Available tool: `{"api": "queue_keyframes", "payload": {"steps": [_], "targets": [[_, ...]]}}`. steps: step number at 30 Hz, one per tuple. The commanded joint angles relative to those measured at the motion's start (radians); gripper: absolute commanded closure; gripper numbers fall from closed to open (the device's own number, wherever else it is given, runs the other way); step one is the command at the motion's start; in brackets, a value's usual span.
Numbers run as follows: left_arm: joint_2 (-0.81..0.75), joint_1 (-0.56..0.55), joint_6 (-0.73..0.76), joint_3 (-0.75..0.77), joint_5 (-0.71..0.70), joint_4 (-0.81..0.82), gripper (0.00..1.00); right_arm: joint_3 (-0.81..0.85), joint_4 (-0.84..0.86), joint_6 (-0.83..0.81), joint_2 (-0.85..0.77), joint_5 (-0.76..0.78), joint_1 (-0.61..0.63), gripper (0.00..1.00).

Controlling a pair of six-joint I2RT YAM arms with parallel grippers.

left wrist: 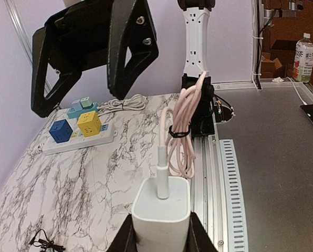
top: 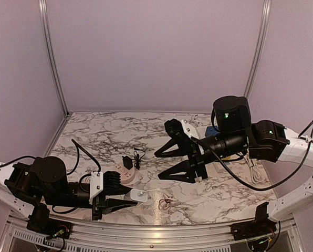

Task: Insert the plug
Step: Pass from the left arm to the right

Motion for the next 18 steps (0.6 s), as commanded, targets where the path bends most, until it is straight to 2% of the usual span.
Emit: {"api": "queue_keyframes", "payload": {"steps": [1,5,18], "targets": [[0.0,0.006,-0.112,0.012,-0.093,-0.009,1.0,0.03,-0.017,-0.003,0.005,-0.063,0.004,0.4],[0.009,0.011,-0.148,0.016,-0.136,-0.046,1.0,0.061,-0.068,-0.004,0.062,-0.115,0.017,0.42],[0.03,0.058,-0.255,0.016,-0.154,-0.077,1.0,0.105,-0.097,-0.044,0.173,-0.126,0.077,0.39]]}}
